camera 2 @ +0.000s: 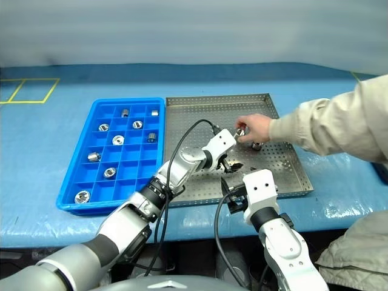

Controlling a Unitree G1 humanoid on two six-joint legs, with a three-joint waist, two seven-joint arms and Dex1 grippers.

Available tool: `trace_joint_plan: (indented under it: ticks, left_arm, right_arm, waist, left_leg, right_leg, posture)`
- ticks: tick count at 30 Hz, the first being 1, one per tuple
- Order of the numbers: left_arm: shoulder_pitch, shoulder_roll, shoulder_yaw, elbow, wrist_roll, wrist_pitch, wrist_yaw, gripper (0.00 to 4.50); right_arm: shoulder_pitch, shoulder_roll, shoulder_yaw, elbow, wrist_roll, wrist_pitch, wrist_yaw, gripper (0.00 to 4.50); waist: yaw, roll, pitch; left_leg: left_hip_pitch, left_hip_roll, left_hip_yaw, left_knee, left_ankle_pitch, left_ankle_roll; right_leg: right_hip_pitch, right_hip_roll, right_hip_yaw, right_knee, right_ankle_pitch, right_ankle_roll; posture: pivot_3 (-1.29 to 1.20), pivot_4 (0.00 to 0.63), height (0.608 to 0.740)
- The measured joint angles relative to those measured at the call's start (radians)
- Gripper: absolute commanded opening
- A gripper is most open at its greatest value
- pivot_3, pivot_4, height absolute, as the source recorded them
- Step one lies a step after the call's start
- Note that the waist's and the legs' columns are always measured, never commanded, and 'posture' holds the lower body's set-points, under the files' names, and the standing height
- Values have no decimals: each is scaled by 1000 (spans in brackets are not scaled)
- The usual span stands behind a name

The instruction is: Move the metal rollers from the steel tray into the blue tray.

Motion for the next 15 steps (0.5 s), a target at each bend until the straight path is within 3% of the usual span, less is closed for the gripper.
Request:
trace_joint_plan:
  ticks: [15]
  left_arm:
    - [23, 8, 4, -30, 3, 2, -6, 4457]
  right_arm:
    - [-16, -7, 0, 24, 2, 0, 19, 4500]
  waist:
    - [0, 0, 0]
  left_leg:
    - [0, 0, 0, 0, 0, 0]
  right_leg:
    - [0, 0, 0, 0, 0, 0]
  posture:
    - [-130, 150, 740]
